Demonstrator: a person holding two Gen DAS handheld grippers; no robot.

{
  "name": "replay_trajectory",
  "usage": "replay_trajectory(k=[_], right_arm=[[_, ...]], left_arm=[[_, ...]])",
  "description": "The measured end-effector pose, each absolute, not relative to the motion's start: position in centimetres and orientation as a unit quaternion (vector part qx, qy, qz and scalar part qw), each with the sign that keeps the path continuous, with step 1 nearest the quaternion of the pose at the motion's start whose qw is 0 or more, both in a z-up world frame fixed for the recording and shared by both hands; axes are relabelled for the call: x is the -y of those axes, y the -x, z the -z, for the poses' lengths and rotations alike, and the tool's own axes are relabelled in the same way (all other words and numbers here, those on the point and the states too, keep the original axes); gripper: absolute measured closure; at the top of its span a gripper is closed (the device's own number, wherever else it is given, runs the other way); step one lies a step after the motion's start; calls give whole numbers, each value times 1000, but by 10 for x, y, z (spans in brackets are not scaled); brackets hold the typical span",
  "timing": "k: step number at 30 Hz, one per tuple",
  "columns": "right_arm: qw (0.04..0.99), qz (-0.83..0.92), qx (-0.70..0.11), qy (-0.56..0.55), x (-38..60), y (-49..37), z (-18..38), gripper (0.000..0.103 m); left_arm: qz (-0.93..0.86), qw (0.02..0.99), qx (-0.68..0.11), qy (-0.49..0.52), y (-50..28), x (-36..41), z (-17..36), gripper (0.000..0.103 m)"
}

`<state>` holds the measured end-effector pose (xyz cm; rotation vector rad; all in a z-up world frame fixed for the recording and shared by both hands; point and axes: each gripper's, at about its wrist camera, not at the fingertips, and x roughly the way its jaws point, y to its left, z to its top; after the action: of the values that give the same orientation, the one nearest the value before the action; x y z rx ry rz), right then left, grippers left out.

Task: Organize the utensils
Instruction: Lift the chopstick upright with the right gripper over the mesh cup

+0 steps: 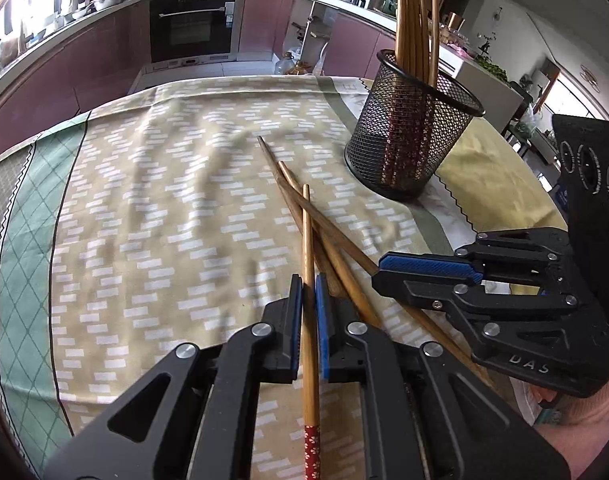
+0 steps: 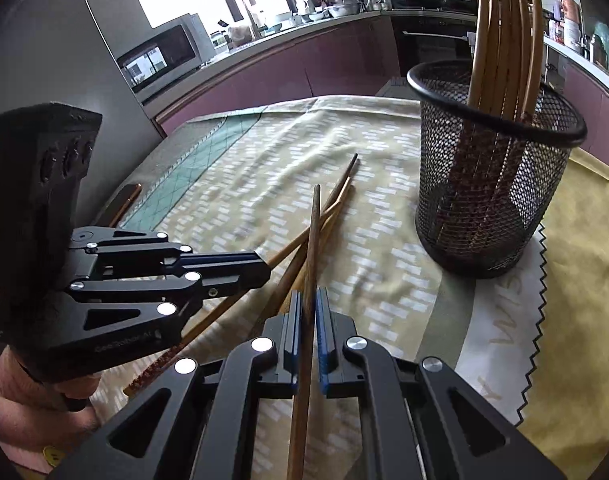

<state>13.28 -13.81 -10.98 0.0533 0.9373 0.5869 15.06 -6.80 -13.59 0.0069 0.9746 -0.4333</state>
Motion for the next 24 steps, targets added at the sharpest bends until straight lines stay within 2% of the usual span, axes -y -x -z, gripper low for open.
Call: replay_trajectory(k=[9, 12, 14, 24], right_arm=[[844, -280, -457, -17, 135, -144, 116, 94], [846, -280, -453, -23, 137, -145, 114, 96], [849, -280, -447, -27, 144, -141, 110, 96], [873, -286, -394, -34, 166, -123, 73, 97]], left_arm=[[206, 857, -471, -11, -158, 70, 141, 88], [202, 858, -472, -9, -159, 71, 140, 88], [200, 859, -472, -4, -159, 70, 139, 96], [214, 869, -447, 6, -149, 67, 114, 96]])
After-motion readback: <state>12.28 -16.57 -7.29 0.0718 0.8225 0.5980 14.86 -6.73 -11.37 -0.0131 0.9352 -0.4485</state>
